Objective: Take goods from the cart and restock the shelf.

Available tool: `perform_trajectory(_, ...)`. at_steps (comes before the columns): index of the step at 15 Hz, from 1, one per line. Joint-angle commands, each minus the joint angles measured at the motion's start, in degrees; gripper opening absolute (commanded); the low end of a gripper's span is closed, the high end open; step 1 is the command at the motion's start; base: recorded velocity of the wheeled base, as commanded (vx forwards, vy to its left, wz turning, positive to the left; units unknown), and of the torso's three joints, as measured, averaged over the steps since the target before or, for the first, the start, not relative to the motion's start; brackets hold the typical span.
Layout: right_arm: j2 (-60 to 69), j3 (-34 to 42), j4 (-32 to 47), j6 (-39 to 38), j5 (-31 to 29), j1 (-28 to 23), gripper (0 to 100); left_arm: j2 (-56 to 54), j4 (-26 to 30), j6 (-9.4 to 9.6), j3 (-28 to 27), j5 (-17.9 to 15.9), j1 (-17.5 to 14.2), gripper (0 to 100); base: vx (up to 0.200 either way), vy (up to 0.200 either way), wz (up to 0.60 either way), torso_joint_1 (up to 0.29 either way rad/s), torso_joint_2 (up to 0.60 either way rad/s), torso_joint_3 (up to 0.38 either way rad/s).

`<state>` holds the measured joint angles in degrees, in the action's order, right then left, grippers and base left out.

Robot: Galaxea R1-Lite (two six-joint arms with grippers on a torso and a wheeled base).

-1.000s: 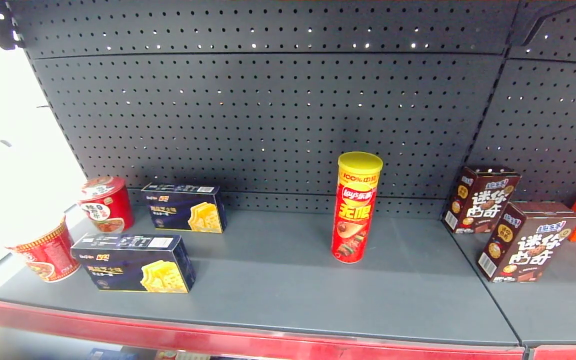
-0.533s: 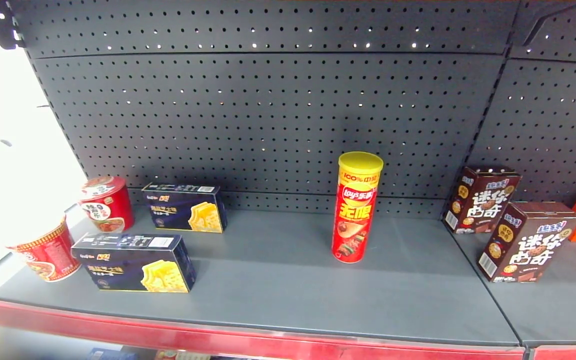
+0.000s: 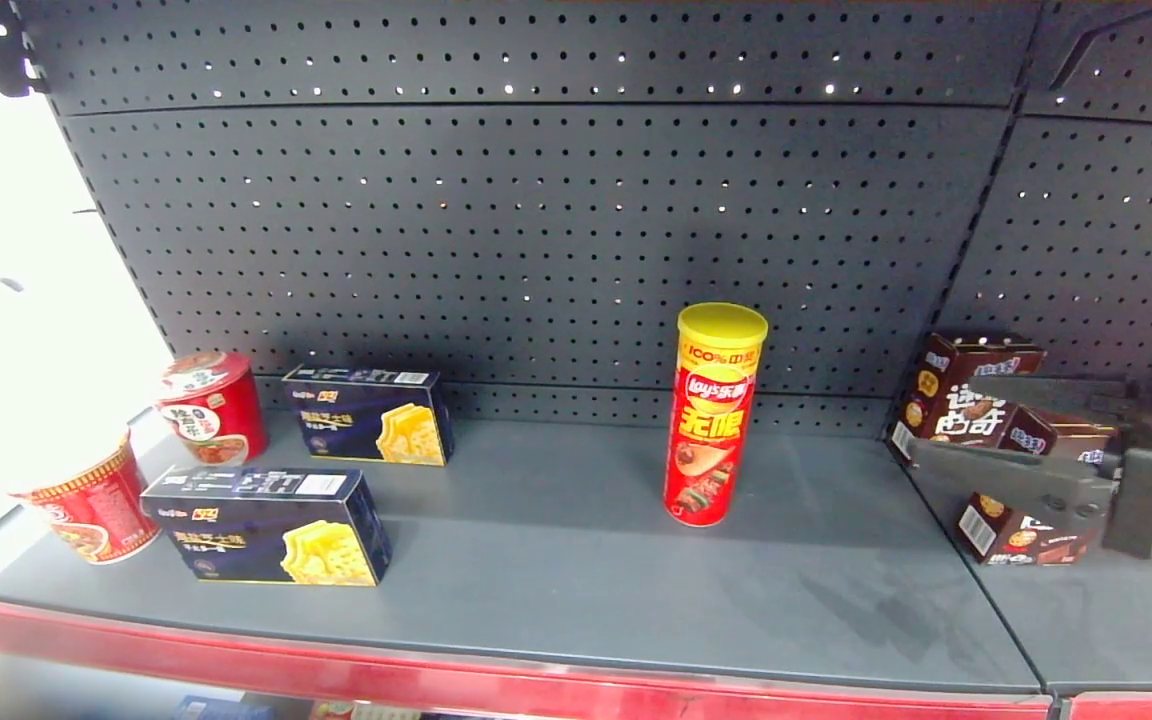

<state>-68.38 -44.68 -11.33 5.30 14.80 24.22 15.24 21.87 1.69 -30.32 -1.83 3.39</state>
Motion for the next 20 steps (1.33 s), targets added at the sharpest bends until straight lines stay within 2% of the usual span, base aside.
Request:
perform_trajectory(1, -11.16, -2.52, -2.74, -0.29, 0.93, 1.44, 100, -0.21, 0.01, -0.11, 0.44, -0.02, 0.04, 0, 0.000, 0.000, 0.00, 0.000, 0.00, 0.000)
perform_trajectory(2, -14.33, -3.49, -5.90, -0.21, 4.01, 1.18, 100, -0.38, 0.01, -0.11, 0.70, -0.02, 0.04, 0, 0.000, 0.000, 0.00, 0.000, 0.00, 0.000)
perform_trajectory(4, -18.46, -5.24, -9.68, -0.12, 5.59, 0.74, 100, -0.82, 0.10, -0.20, 0.70, -0.19, 0.04, 0, 0.000, 0.000, 0.00, 0.000, 0.00, 0.000)
perform_trajectory(9, -25.49, -9.46, -10.74, 1.20, 11.57, -1.90, 100, -2.58, 0.54, -0.20, 0.61, -0.46, 0.13, 0, 0.000, 0.000, 0.00, 0.000, 0.00, 0.000)
perform_trajectory(13, -29.62, -10.43, -11.17, 3.84, 19.21, -4.45, 100, -2.76, 0.63, -1.43, 0.26, -0.54, 0.39, 0, 0.000, 0.000, 0.00, 0.000, 0.00, 0.000)
perform_trajectory(18, -32.96, -11.75, -11.88, 4.89, 20.27, -5.33, 100, -2.85, 0.63, -1.43, 0.61, -0.63, 0.48, 0, 0.000, 0.000, 0.00, 0.000, 0.00, 0.000)
perform_trajectory(20, -35.25, -12.10, -11.70, 7.62, 20.36, -5.59, 100, -2.85, 0.63, -1.52, 0.79, -0.63, 0.48, 0, 0.000, 0.000, 0.00, 0.000, 0.00, 0.000)
